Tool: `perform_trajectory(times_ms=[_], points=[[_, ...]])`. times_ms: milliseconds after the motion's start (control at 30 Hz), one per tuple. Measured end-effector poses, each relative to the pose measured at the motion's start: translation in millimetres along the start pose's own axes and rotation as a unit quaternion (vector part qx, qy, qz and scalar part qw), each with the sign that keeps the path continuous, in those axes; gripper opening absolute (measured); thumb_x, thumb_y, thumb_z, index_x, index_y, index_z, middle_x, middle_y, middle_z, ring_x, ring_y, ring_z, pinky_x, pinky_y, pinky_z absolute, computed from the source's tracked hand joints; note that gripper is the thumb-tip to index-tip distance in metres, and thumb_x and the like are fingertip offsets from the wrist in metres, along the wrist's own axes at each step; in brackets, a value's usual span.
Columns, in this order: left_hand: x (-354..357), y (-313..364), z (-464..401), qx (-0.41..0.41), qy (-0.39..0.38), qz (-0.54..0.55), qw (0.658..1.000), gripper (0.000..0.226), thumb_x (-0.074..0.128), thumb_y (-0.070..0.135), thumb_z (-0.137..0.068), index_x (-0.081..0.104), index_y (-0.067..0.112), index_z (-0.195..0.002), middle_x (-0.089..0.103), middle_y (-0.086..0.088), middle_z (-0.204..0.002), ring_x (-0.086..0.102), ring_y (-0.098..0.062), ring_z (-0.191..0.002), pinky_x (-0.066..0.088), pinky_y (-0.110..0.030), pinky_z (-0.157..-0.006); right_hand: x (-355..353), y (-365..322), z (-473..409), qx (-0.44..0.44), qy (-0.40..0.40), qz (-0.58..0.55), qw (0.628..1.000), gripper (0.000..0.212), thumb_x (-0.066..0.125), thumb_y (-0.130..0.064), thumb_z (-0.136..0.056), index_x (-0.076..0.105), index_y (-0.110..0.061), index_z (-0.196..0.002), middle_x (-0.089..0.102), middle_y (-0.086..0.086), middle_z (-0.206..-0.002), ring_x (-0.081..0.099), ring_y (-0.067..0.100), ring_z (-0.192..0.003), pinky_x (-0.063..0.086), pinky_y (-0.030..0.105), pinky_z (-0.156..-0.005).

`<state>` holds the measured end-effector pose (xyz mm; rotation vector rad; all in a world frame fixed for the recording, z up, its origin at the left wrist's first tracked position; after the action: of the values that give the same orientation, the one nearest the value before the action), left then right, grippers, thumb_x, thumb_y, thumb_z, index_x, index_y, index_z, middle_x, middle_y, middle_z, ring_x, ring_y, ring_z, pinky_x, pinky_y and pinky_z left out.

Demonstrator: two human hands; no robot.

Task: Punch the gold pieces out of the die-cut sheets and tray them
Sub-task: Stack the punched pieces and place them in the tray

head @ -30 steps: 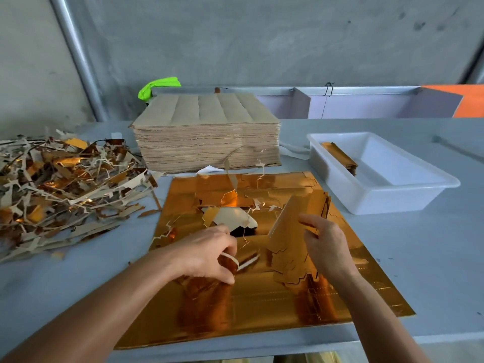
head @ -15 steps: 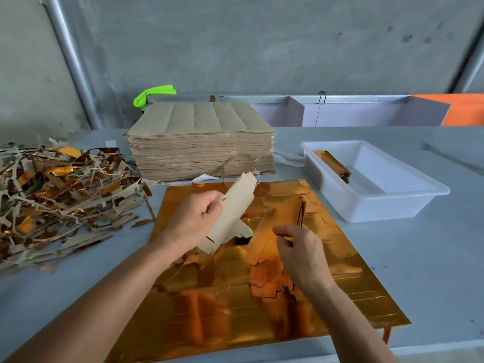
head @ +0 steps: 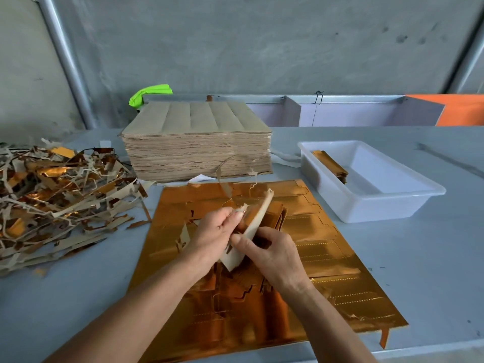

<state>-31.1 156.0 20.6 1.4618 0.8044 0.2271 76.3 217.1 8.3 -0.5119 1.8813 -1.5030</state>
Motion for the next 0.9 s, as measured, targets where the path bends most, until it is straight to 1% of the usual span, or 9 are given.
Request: perform_trajectory(times_ms=[133, 233, 300, 367, 433, 567, 667, 767, 900], points=[[5, -12, -1, -0.059, -0.041, 0.076, 0.994, 0.031, 0.047, 0.033, -0.097, 0.059, 0.012, -0.078, 0.055, -0.007, -0.075, 0.054, -0.014, -0.065, 0.047, -0.026, -0.057, -4, 7, -1, 0.035, 0.016, -0.028, 0.999, 0.024, 0.074, -0.040, -0.079, 0.069, -0.017, -0.084, 0.072, -0.002, -0.076, 0.070, 0.010, -0.068, 0.055, 0.021, -0.059], [7, -13, -1, -0.067, -0.048, 0.116, 0.990, 0.027, 0.046, 0.029, -0.098, 0.056, 0.010, -0.080, 0.068, -0.013, -0.088, 0.061, -0.018, -0.070, 0.050, -0.023, -0.052, -3, 18, -1, 0.074, 0.001, -0.050, 0.996, 0.016, 0.068, -0.033, -0.085, 0.069, -0.018, -0.084, 0.073, 0.002, -0.079, 0.071, 0.016, -0.072, 0.060, 0.033, -0.068], [2, -12, -2, -0.067, -0.023, 0.150, 0.986, 0.025, 0.044, 0.026, -0.099, 0.055, 0.009, -0.084, 0.072, -0.007, -0.081, 0.065, -0.016, -0.067, 0.051, -0.022, -0.052, -4, 27, -1, 0.115, -0.006, -0.092, 0.989, 0.015, 0.058, -0.024, -0.093, 0.071, -0.017, -0.090, 0.073, 0.007, -0.088, 0.070, 0.022, -0.078, 0.060, 0.037, -0.072], [-4, -9, -3, -0.057, -0.012, 0.186, 0.981, 0.026, 0.043, 0.025, -0.100, 0.054, 0.008, -0.084, 0.072, -0.004, -0.073, 0.067, -0.015, -0.066, 0.054, -0.022, -0.056, -10, 34, -2, 0.128, 0.013, -0.058, 0.990, 0.024, 0.047, -0.014, -0.098, 0.070, -0.017, -0.105, 0.068, -0.001, -0.098, 0.064, 0.012, -0.083, 0.052, 0.020, -0.067], [-3, -5, -2, -0.038, -0.035, 0.162, 0.985, 0.026, 0.043, 0.024, -0.099, 0.055, 0.008, -0.083, 0.070, -0.001, -0.069, 0.067, -0.014, -0.067, 0.055, -0.023, -0.060, -16, 38, -1, 0.135, 0.037, -0.056, 0.989, 0.025, 0.046, -0.015, -0.099, 0.069, -0.016, -0.107, 0.066, -0.007, -0.093, 0.059, 0.004, -0.080, 0.044, 0.012, -0.063], [14, -9, 3, -0.031, -0.072, 0.094, 0.993, 0.026, 0.044, 0.024, -0.099, 0.057, 0.008, -0.083, 0.065, 0.003, -0.063, 0.064, -0.012, -0.067, 0.051, -0.026, -0.065, -9, 31, 2, 0.134, 0.006, -0.123, 0.983, 0.036, 0.052, -0.035, -0.095, 0.073, -0.010, -0.079, 0.073, 0.009, -0.079, 0.070, 0.021, -0.078, 0.055, 0.024, -0.067], [24, -9, 6, -0.033, -0.104, 0.106, 0.988, 0.028, 0.044, 0.028, -0.098, 0.056, 0.010, -0.080, 0.057, 0.007, -0.057, 0.060, -0.012, -0.063, 0.050, -0.024, -0.064, -9, 38, 0, 0.168, 0.026, -0.125, 0.978, 0.023, 0.058, -0.018, -0.090, 0.071, -0.006, -0.076, 0.072, 0.015, -0.078, 0.070, 0.029, -0.076, 0.056, 0.037, -0.071], [42, -9, 16, -0.041, -0.178, 0.141, 0.973, 0.029, 0.049, 0.038, -0.086, 0.054, 0.011, -0.080, 0.051, 0.007, -0.055, 0.057, -0.012, -0.059, 0.049, -0.021, -0.060, -10, 51, -2, 0.204, 0.046, -0.036, 0.977, 0.014, 0.057, -0.007, -0.087, 0.068, -0.005, -0.079, 0.068, 0.013, -0.073, 0.064, 0.025, -0.065, 0.054, 0.031, -0.059], [17, -14, 7, -0.072, -0.088, 0.195, 0.974, 0.026, 0.048, 0.033, -0.090, 0.054, 0.008, -0.087, 0.041, 0.007, -0.055, 0.041, -0.007, -0.046, 0.038, -0.017, -0.044, -22, 57, -1, 0.205, 0.089, -0.011, 0.975, 0.017, 0.055, -0.012, -0.093, 0.060, -0.019, -0.079, 0.063, 0.003, -0.081, 0.061, 0.018, -0.075, 0.051, 0.028, -0.062]])
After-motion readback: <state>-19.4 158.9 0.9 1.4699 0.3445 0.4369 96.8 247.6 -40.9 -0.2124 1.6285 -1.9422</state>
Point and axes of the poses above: each hand's wrist, its own z-axis away from the middle knuckle, its own x-axis out of the palm, y = z × x, the point moved 9 cm from there along -z, towards the middle knuckle
